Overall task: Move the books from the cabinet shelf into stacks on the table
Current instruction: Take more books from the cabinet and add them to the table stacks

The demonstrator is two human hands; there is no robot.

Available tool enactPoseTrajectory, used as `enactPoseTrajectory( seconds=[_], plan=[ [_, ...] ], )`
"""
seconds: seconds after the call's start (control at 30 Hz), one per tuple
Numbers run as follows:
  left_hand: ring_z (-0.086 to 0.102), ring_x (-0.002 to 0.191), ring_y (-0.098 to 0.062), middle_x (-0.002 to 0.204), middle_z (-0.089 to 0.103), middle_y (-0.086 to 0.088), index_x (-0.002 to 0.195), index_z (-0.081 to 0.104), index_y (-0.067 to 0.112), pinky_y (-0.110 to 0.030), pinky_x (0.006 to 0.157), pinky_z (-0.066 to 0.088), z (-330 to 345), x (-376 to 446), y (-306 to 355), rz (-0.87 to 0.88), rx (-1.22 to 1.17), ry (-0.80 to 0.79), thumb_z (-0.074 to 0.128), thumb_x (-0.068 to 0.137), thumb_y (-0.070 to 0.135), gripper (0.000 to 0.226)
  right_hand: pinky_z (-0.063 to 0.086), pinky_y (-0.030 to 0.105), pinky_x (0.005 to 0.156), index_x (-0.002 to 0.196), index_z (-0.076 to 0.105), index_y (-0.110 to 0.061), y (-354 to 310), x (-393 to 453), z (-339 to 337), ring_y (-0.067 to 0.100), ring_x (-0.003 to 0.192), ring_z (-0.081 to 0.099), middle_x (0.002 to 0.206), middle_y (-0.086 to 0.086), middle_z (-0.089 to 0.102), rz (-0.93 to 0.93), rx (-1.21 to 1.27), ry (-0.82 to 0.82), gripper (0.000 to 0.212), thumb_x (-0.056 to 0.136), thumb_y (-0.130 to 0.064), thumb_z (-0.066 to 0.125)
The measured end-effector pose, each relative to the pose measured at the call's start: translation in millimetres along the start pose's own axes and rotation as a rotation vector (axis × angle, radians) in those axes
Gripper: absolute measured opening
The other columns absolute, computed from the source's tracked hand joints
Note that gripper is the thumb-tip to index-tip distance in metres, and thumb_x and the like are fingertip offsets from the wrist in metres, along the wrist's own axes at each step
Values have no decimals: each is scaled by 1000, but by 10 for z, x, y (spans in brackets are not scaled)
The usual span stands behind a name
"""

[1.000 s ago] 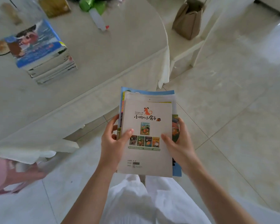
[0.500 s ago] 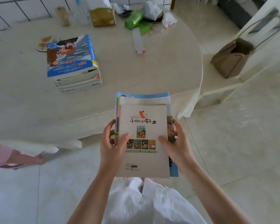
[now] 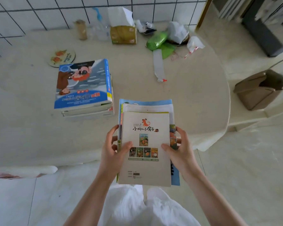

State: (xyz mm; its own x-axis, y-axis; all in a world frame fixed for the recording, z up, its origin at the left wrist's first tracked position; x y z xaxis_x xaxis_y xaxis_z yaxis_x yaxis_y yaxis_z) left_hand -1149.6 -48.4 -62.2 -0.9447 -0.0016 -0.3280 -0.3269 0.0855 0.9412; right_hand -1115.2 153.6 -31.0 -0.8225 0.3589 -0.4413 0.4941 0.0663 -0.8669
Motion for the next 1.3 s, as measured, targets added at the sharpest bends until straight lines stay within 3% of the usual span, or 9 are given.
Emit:
enactPoseTrajectory(
  seconds=[0.13,0.23,0.37,0.53,0.67,0.77,0.9,1.1,1.3],
  plan=[
    [67,97,-19,115,63,-2,130,37,55,-26,68,57,3,556,181,74,89,-45,77,78,26,72,55,30,76,144,26,-33,-258,463,49,13,94,63,103,-6,57,7,9,4,84,81,0,70],
    [61,108,-20,127,56,-2,123,28,69,-30,77,56,30,926,270,116,165,-67,77,76,28,79,57,45,81,146,25,-33,-383,802,56,16,92,65,108,-2,58,34,-36,38,93,74,-2,76],
    [64,103,-17,116,59,3,135,31,48,-32,77,58,103,1217,318,95,147,-90,79,78,10,84,59,42,70,131,48,-19,-518,1065,40,16,80,68,97,-9,61,37,-35,42,70,71,6,75],
    [68,97,-15,105,66,14,111,53,33,-21,69,56,217,1431,287,132,107,-69,79,72,-6,61,57,52,79,110,54,-25,-517,1302,19,19,85,65,103,-12,62,-35,-47,58,60,65,10,74],
    [68,93,-3,107,66,8,109,49,33,-22,74,57,281,1449,283,166,75,-27,77,71,-10,64,57,34,75,103,53,-27,-457,1423,-36,10,83,68,102,-3,68,-116,-32,16,60,65,15,72],
    [67,100,-9,115,64,-3,115,49,54,-23,82,55,322,1430,296,225,45,4,76,73,-11,82,54,16,65,100,52,-22,-418,1523,-59,-4,70,65,89,-2,68,-146,-57,-11,57,66,20,72],
    [67,105,-13,115,65,-7,113,52,57,-26,89,54,337,1398,194,277,46,50,76,75,-5,77,48,6,66,120,53,-7,-305,1681,-33,-10,72,65,88,-8,69,-160,-117,-54,63,66,13,78],
    [66,109,-20,119,65,-10,119,53,50,-32,92,54,309,1434,110,278,67,80,82,73,6,70,51,11,73,103,51,-33,-276,1865,-53,-9,80,65,90,-13,67,-216,-177,-104,64,66,12,79],
    [64,99,4,112,61,31,123,45,47,-16,83,51,266,1525,104,257,341,60,79,66,42,67,47,13,88,112,48,-49,-203,2026,-209,-5,102,63,101,-27,68,-261,-314,-227,73,69,-1,82]
  ],
)
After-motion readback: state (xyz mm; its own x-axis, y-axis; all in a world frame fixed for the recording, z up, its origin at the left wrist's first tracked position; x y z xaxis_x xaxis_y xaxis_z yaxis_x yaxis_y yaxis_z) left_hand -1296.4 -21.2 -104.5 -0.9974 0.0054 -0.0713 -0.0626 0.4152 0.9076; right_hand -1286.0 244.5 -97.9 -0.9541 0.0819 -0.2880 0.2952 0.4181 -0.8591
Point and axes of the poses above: each hand's wrist, its own x-axis towards the middle knuckle, its own z-axis out of the palm, y = z × x, the point moved 1 cm from there along x, towards the middle knuckle
